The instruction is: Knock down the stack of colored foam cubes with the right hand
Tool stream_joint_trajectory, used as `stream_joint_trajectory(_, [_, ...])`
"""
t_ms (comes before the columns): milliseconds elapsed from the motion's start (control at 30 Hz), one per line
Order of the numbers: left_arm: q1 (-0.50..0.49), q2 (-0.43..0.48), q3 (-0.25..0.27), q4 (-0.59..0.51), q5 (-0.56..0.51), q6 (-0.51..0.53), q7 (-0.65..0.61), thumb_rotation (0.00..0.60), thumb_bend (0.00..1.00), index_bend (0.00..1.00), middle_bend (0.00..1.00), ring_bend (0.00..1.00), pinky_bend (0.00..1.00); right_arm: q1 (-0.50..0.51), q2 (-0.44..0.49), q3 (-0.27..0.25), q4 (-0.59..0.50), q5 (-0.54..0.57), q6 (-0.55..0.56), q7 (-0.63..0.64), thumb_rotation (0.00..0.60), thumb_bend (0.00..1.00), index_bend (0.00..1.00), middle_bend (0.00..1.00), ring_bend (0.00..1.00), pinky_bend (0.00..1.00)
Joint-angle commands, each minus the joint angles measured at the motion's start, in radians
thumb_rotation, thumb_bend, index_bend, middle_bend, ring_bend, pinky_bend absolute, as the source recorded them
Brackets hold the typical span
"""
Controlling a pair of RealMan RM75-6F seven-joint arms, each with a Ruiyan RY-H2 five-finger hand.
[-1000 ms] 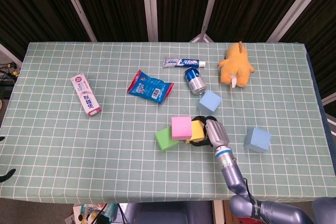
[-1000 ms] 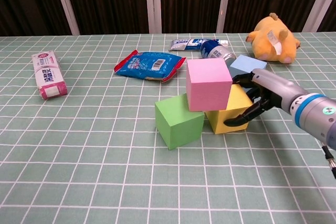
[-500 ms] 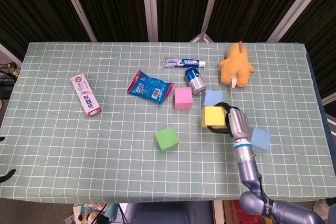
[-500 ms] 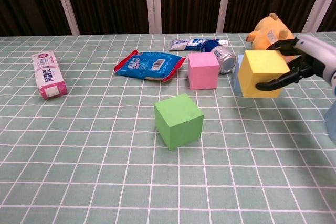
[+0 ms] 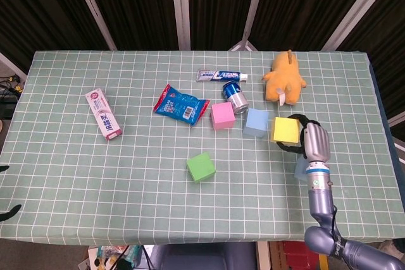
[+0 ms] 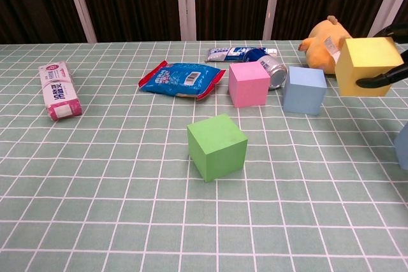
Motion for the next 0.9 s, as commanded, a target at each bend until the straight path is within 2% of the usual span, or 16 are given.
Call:
stream_joint_trajectory(33, [0.002,0.001,0.0,0.0,0.0,0.002,-0.001,0.6,0.13,0.21,0.0,0.0,0.0,0.003,-0.015,-0.005,0.031,-0.011,0.014,-0.011,0.6,0.13,0.45,0.67,0.81,0.28])
stream_joint_trajectory(133, [0.002,0.001,0.0,0.0,-0.001,0.004,-0.004,0.6,0.13,0.21,0.0,0.0,0.0,0.015,-0.04,-0.005,0.086,-0.012,0.019,-0.03,0.6,0.13,0.45,0.67,0.79,0.27])
stream_joint_trajectory(300, [0.002,0.002,-0.001,0.001,-0.003,0.002,-0.004,0.6,0.13,0.21,0.0,0.0,0.0,0.034,-0.068,0.0,0.153,0.004,0.006,-0.059,0.6,0.13,0.45,0.62,0.67,0.19])
stream_joint_trajectory(367, [0.001,0.002,-0.001,0.001,-0.004,0.0,-0.003,0.6,0.13,0.21,0.0,0.0,0.0,0.04,-0.072,-0.003,0.17,0.013,-0.001,-0.085,0.6,0.12,0.42,0.54,0.58,0.14])
stream_joint_trajectory(433, [0.001,0.001,-0.002,0.001,-0.004,0.001,-0.002,0.6,0.13,0.21,0.0,0.0,0.0,0.043,-0.07,-0.004,0.173,0.031,-0.017,-0.108,0.6,0.12,0.35,0.4,0.41,0.06])
stream_joint_trajectory(533, [0.0,0.001,-0.001,0.0,-0.006,0.0,0.0,0.6,0.13,0.21,0.0,0.0,0.0,0.044,-0.046,-0.008,0.144,0.064,-0.055,-0.142,0.6,0.12,0.26,0.22,0.23,0.01])
stream_joint_trajectory(667, [0.0,0.0,0.0,-0.001,-0.003,-0.001,0.004,0.6,0.13,0.21,0.0,0.0,0.0,0.048,-0.024,-0.014,0.124,0.087,-0.043,-0.233,0.6,0.12,0.18,0.12,0.14,0.0])
stream_joint_trajectory(800, [0.001,-0.001,0.0,-0.002,-0.004,0.001,0.006,0.6,0.13,0.21,0.0,0.0,0.0,0.046,-0.004,-0.015,0.087,0.112,-0.023,-0.301,0.6,0.12,0.05,0.01,0.02,0.0])
stream_joint_trajectory(900, [0.0,-0.001,0.001,-0.003,-0.006,-0.002,0.009,0.6,0.13,0.21,0.0,0.0,0.0,0.041,0.022,-0.01,0.035,0.13,-0.014,-0.33,0.6,0.12,0.0,0.0,0.0,0.0])
